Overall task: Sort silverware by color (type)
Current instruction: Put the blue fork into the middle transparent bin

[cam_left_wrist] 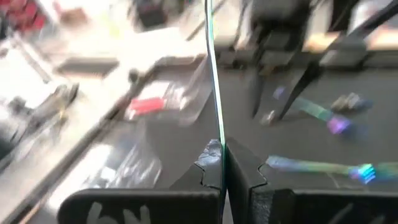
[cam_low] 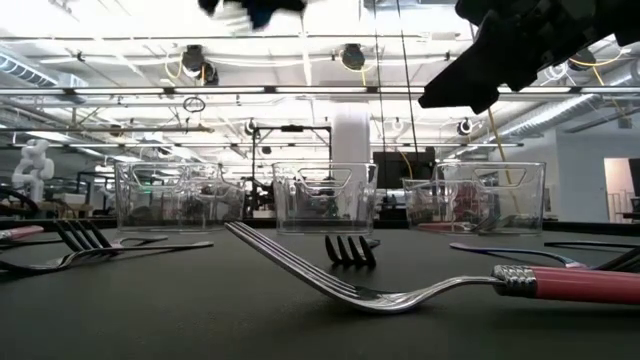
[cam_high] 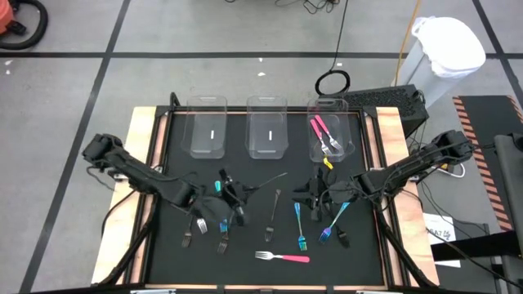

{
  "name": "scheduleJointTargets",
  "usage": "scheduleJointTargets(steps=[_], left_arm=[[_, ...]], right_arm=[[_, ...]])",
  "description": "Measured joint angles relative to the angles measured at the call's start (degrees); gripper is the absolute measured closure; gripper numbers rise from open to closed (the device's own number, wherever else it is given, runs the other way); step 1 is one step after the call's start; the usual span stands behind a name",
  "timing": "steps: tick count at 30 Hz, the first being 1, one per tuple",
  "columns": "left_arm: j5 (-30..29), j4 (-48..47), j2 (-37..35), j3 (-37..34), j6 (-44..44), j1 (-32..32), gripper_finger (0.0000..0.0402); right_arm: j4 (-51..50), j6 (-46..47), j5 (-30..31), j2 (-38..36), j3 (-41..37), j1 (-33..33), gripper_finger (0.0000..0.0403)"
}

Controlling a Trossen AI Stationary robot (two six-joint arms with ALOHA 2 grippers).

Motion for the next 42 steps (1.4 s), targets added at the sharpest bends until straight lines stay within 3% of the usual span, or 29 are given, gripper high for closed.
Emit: scheduleJointTargets(steps=[8, 12, 15, 27, 38, 42], left_arm=[[6.4, 43.0, -2.8, -10.4, 20.9, -2.2, 0.0401], [10.7, 65.2, -1.6, -18.3, 24.4, -0.7, 0.0401], [15.0, 74.2, -0.1, -21.9, 24.2, 1.0, 0.0401], [19.8, 80.8, 9.3, -18.6, 24.2, 3.6, 0.0401], [19.8, 81.6, 15.6, -13.0, 24.2, 4.0, 0.0397], [19.9, 81.7, 17.0, -11.7, 24.2, 4.3, 0.0396]], right_arm=[[8.2, -3.7, 0.0, 0.2, 0.0, 1.9, 0.0273], [14.6, -6.0, -0.1, 1.9, 0.0, 3.3, 0.0273], [21.2, -7.1, -0.2, 4.4, 0.0, 3.9, 0.0273], [53.6, -7.3, -0.2, 19.8, 0.0, 3.6, 0.0273], [54.8, -4.4, -3.3, 22.2, 0.0, 1.9, 0.0269], [54.9, -4.3, -3.6, 22.2, 0.0, 1.9, 0.0234]])
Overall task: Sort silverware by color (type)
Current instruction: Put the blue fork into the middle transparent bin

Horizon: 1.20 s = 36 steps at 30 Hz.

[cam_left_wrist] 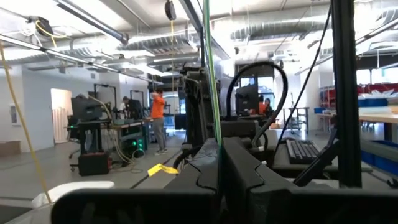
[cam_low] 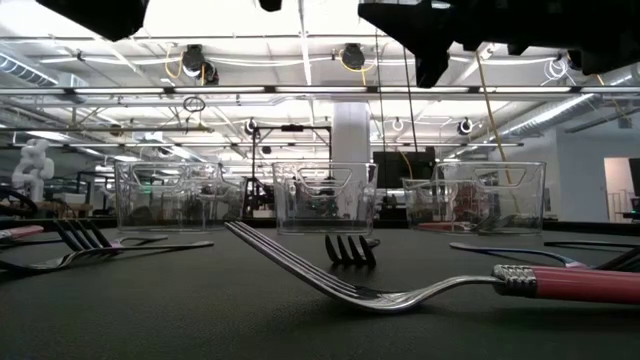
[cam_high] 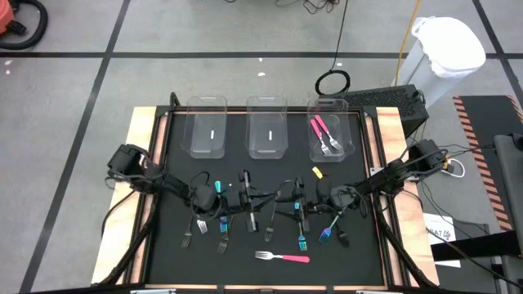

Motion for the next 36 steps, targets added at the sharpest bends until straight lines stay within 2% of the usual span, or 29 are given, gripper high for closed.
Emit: scheduleJointTargets(steps=[3, 8, 12, 16, 20, 23, 27, 32, 34, 36], left_arm=[[0.6, 0.0, 1.8, 1.5, -0.1, 0.3, 0.0395], [5.0, -0.1, 4.8, 4.6, -1.5, 0.7, 0.0394], [5.5, -0.2, 6.6, 6.2, -1.5, 1.1, 0.0394], [6.0, 0.0, 7.4, 7.0, -1.5, 1.5, 0.0394], [8.2, -0.1, 8.2, 8.0, -1.8, 1.8, 0.0394], [9.4, 0.0, 9.2, 8.8, -2.6, 2.0, 0.0393], [9.4, -0.5, 9.2, 8.8, -2.6, 2.1, 0.0393], [9.7, -0.6, 9.2, 8.8, -2.5, 2.1, 0.0393], [10.4, -0.8, 9.2, 8.8, -2.1, 2.1, 0.0393], [10.4, -1.6, 9.2, 8.8, -2.3, 2.0, 0.0392]], right_arm=[[0.0, 0.2, 0.2, 0.0, 0.0, 0.0, 0.0189], [1.0, 0.4, 0.2, 0.0, 0.0, -0.2, 0.0124], [1.7, -0.3, -2.3, 0.0, 0.0, -0.2, 0.011], [2.5, -0.4, -6.8, 0.0, 0.4, -0.3, 0.0118], [2.1, -0.4, -7.3, 0.0, 1.6, -0.3, 0.0147], [1.2, -0.7, -7.2, 0.0, 2.2, -0.3, 0.0185], [0.7, -1.2, -7.1, 0.0, 2.2, -0.3, 0.0259], [-0.2, -1.5, -6.8, 0.0, 2.2, -0.5, 0.0372], [-0.6, -0.8, -6.7, 0.0, 2.2, -0.5, 0.0391], [-1.4, 0.4, -6.3, 0.0, 2.2, -0.6, 0.039]])
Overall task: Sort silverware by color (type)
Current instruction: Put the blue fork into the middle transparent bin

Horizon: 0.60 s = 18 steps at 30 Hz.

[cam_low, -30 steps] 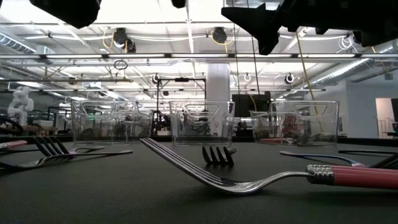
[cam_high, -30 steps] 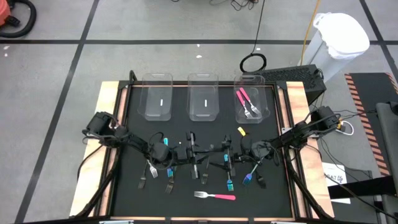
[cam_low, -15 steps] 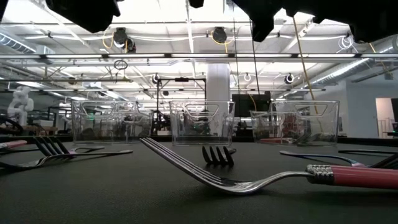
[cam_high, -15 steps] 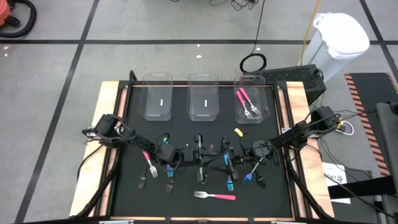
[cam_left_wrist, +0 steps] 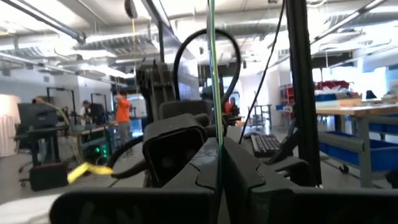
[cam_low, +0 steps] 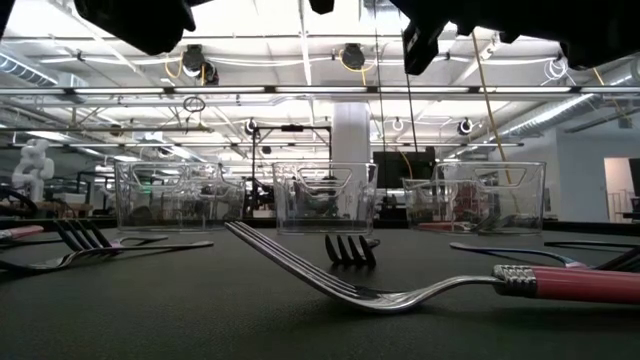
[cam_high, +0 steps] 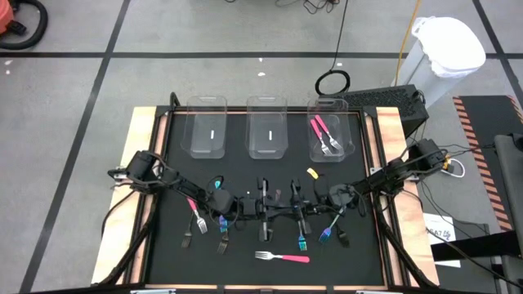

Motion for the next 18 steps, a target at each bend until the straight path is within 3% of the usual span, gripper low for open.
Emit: scheduleJointTargets(steps=[4, 13, 18], left_arm=[[-1.1, -4.5, -1.3, 0.1, -2.8, 0.0, 0.0369], [-5.3, -18.3, -8.3, 0.2, -5.3, -0.4, 0.0223], [-5.8, -25.3, -11.9, 0.2, -9.9, -0.6, 0.0189]], right_arm=[[-2.3, 1.5, 0.8, -0.6, 0.0, -0.3, 0.0397], [-10.8, 2.4, 3.8, -3.4, 0.0, -0.4, 0.04], [-16.8, 2.8, 5.3, -4.8, 0.0, -0.4, 0.0401]])
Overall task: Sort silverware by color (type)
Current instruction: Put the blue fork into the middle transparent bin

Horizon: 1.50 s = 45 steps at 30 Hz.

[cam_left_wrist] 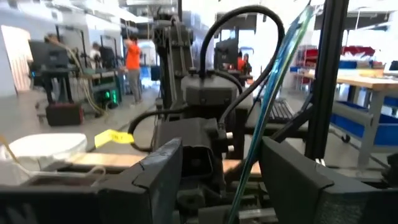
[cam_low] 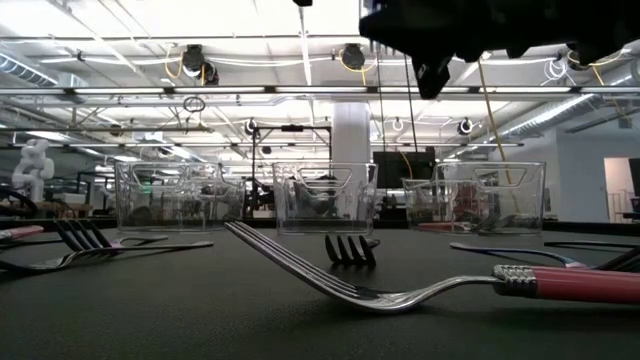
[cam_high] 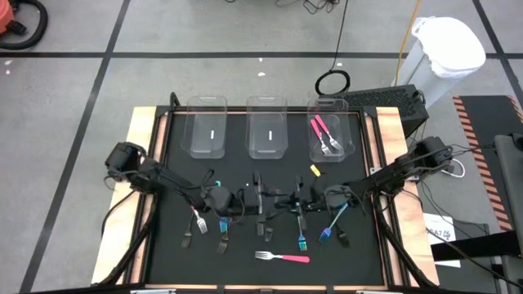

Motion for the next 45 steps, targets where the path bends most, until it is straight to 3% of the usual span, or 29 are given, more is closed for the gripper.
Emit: scheduleJointTargets(steps=[6, 16, 26, 33, 38, 45], left_arm=[[-0.1, -7.6, -3.1, 0.0, -1.3, 0.2, 0.0188], [1.1, -11.7, -3.4, 0.0, -1.5, 1.4, 0.0191], [1.3, -13.6, -3.4, 0.0, -1.3, 1.3, 0.028], [1.3, -18.9, -6.2, 0.0, -3.7, 0.1, 0.0299], [1.2, -21.0, -8.0, 0.0, -5.4, -0.6, 0.0279], [-2.2, -21.6, -8.0, 0.0, -4.3, -1.4, 0.0199]], right_arm=[[-10.5, 2.7, 1.9, -1.6, 1.8, -0.3, 0.0402], [-23.8, 5.2, 3.4, -1.6, 6.8, -0.3, 0.0402], [-25.3, 5.5, 3.6, -1.6, 7.0, -0.3, 0.0401], [-25.3, 5.3, 3.3, -1.6, 7.0, -0.3, 0.0401], [-25.6, 5.2, 3.2, -1.6, 7.0, -0.3, 0.04], [-25.7, 5.1, 3.1, -1.6, 7.0, -0.3, 0.04]])
